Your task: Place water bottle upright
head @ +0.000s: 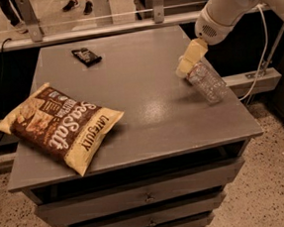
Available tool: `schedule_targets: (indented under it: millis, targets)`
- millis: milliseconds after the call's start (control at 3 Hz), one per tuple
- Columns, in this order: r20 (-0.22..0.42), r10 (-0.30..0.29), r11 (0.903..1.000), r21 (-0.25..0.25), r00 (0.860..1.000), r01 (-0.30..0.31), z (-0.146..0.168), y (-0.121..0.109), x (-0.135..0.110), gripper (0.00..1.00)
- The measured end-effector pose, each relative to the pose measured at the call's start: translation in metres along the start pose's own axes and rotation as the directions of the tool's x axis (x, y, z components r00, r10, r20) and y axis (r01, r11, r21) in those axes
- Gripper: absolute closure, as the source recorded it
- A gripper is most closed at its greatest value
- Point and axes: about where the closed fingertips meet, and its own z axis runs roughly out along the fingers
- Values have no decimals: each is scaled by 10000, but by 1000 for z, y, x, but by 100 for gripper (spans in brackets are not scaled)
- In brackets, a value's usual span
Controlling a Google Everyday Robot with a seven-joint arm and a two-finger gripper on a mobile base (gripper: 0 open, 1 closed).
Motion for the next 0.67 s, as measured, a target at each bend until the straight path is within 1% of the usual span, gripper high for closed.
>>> schedule_targets:
  millis: [333,667]
  targets:
    - [-425,1407,9900,149,9891,-1402,32,-14,5,0]
    - [-792,2352,9719,194,9687,-2344,49,-17,5,0]
